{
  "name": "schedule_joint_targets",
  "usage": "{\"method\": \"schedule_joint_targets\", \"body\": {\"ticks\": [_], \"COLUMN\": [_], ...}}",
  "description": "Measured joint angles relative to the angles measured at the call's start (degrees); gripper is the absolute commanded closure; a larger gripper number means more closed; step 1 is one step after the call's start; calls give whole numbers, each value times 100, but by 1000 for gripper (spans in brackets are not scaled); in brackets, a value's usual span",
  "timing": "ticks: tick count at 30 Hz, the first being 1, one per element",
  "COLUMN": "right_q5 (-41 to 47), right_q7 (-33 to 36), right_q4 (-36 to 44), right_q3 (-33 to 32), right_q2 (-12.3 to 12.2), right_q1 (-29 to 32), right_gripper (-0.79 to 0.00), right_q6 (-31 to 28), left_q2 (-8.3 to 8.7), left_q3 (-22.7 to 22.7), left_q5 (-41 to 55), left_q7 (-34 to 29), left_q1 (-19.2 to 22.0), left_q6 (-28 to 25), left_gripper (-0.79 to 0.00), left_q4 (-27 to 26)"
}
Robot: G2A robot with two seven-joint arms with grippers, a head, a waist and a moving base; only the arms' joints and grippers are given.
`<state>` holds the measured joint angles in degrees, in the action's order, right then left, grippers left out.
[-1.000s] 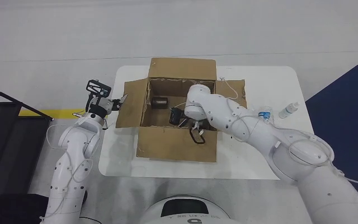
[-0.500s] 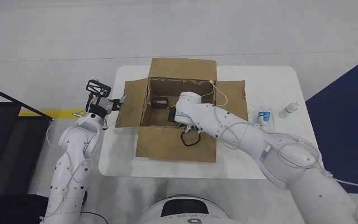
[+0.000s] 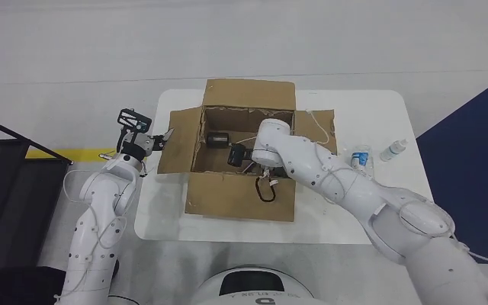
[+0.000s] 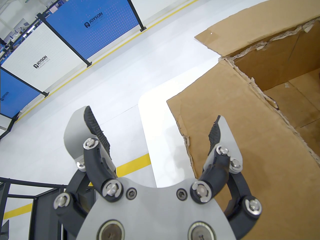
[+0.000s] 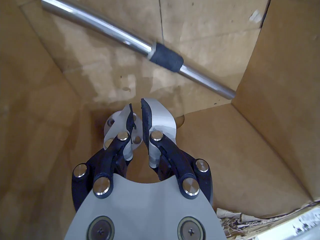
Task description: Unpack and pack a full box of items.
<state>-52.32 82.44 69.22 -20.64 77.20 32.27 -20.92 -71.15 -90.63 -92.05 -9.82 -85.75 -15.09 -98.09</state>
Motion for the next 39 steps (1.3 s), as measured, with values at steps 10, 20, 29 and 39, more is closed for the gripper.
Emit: {"method": "schedule_joint_targets", "body": {"ticks": [10, 20, 29, 39], "right_q5": [463, 934, 1219, 1073], "right_q7": [452, 519, 459, 404], "right_q4": [86, -456, -1135, -1546], "right_q3": [108, 628, 1094, 1090], "right_q2": [-66, 116, 403, 701], "right_q1": [-124, -535, -767, -732], "right_gripper": [-526, -551, -292, 0], "right_q6": [359, 427, 367, 310], "left_q2": [0, 0, 0, 0], "left_q3": [0, 0, 0, 0], "left_q5": [0, 0, 0, 0], "left_q7": [0, 0, 0, 0], "left_q1": [0, 0, 0, 0], "left_q6": [0, 0, 0, 0], "left_gripper": [-785, -785, -785, -785], "left_q4": [0, 0, 0, 0]}}
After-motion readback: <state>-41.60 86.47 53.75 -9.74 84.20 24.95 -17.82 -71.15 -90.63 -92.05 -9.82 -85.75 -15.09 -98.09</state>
